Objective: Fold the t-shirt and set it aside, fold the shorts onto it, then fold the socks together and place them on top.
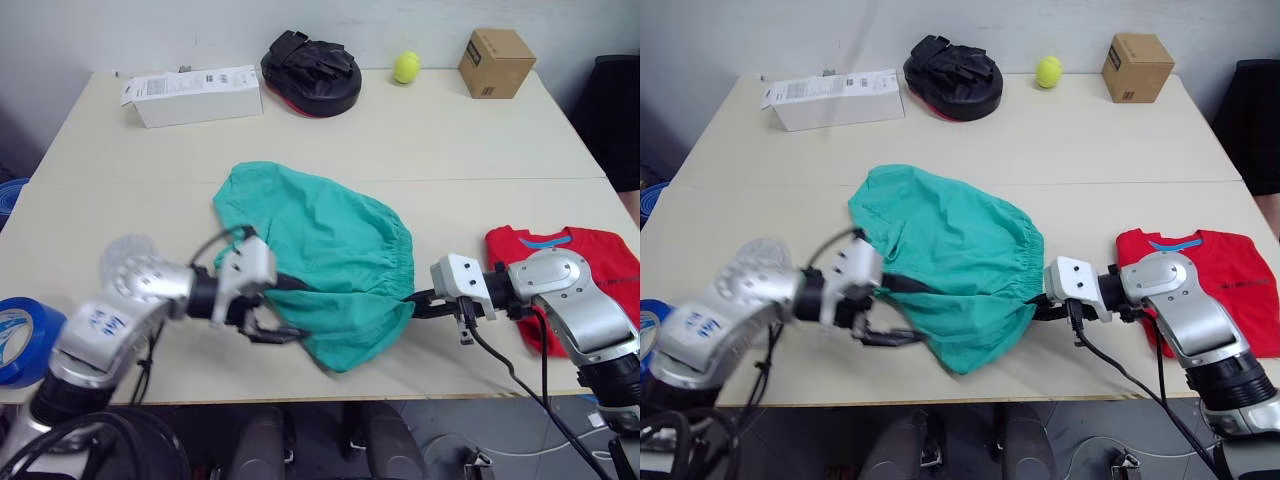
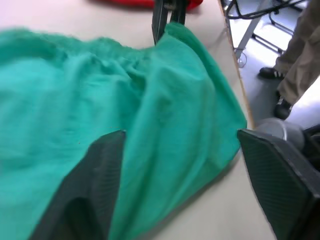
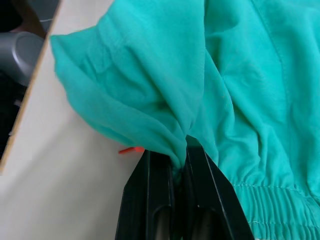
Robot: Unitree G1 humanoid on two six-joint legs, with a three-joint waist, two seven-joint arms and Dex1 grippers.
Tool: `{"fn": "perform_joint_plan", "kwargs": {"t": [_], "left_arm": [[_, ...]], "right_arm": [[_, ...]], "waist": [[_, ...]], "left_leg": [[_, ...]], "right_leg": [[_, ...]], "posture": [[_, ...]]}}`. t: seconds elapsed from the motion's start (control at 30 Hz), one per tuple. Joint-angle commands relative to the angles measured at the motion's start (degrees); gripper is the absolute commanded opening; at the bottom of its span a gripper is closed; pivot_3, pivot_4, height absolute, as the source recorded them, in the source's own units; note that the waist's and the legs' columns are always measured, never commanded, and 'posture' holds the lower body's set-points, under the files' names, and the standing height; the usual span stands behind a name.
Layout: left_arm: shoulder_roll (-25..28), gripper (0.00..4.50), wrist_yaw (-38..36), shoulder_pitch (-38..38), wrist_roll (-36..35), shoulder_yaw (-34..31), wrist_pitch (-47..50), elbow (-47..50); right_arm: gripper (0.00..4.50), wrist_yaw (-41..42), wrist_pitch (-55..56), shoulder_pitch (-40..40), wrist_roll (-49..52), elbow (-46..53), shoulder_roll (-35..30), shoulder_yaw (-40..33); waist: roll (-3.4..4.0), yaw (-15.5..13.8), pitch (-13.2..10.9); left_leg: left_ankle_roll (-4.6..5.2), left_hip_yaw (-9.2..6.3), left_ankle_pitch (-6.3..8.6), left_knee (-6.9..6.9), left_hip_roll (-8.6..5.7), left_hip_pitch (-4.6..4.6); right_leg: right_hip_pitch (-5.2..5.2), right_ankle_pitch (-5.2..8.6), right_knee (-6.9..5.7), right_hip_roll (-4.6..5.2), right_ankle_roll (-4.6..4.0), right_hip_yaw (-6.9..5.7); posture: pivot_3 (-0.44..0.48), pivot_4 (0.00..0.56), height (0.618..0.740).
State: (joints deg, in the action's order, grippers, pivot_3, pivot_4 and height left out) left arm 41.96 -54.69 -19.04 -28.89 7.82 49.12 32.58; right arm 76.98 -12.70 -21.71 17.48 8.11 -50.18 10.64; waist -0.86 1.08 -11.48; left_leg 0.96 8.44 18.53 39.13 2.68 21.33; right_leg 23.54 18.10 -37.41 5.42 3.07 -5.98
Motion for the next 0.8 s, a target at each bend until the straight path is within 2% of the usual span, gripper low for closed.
{"fn": "perform_joint_plan", "kwargs": {"t": [0.03, 0.2, 0.3, 0.47, 0.6, 0.8], "left_arm": [[-0.14, 4.37, 5.54, 1.74, -0.1, 1.85, 4.96, 5.44], [-0.67, 4.37, 9.41, 2.87, 3.81, 8.71, 4.64, 6.16], [-2.53, 4.37, 10.49, 2.79, 3.0, 9.94, 5.58, 5.36], [-5.46, 4.37, 14.08, 0.41, 9.5, 14.77, 1.37, -1.65], [-5.06, 3.46, 12.9, 0.32, 13.03, 16.35, -4.14, -6.8], [-0.46, 1.54, 7.43, -1.58, 14.66, 14.03, -10.53, -11.32]], "right_arm": [[0.0, 0.64, -1.15, 0.54, 2.13, 3.43, -1.98, -3.38], [0.0, 1.57, -3.25, 0.64, 3.54, 5.28, -3.46, -4.37], [0.0, 1.69, -4.34, 0.48, 4.1, 6.13, -3.93, -4.66], [0.0, 1.81, -6.52, -0.85, 4.95, 6.24, -3.85, -4.51], [0.0, 1.29, -7.87, -2.76, 5.15, 5.66, -3.15, -4.28], [0.0, 0.48, -7.16, -4.65, 4.18, 2.87, -3.08, -4.79]], "waist": [[0.0, -0.03, 0.0], [0.0, -0.34, 0.0], [0.0, -0.75, 0.0], [0.0, -1.09, 0.0], [0.0, -1.06, 0.01], [0.0, -0.93, 0.01]], "left_leg": [[0.0, 0.0, 0.0, 0.0, 0.0, -0.01], [-0.01, 0.01, 0.0, -0.01, 0.0, -0.04], [-0.01, 0.01, 0.0, -0.02, 0.0, -0.04], [0.0, 0.01, 0.0, -0.02, -0.02, -0.04], [0.02, 0.01, 0.0, -0.02, -0.03, -0.04], [0.01, 0.0, 0.0, -0.02, 0.0, -0.05]], "right_leg": [[0.0, 0.0, -0.01, 0.0, 0.0, 0.01], [-0.01, 0.0, 0.01, 0.0, -0.01, 0.01], [0.0, 0.0, 0.02, 0.0, -0.02, 0.01], [-0.02, 0.0, 0.04, 0.01, -0.02, -0.01], [-0.02, 0.0, 0.05, 0.03, -0.02, -0.02], [-0.02, 0.01, 0.05, 0.03, -0.02, -0.04]], "posture": [[0.0, 0.15, 0.74], [0.0, 0.15, 0.74], [0.0, 0.15, 0.74], [0.0, 0.15, 0.74], [0.0, 0.15, 0.74], [0.0, 0.15, 0.74]]}}
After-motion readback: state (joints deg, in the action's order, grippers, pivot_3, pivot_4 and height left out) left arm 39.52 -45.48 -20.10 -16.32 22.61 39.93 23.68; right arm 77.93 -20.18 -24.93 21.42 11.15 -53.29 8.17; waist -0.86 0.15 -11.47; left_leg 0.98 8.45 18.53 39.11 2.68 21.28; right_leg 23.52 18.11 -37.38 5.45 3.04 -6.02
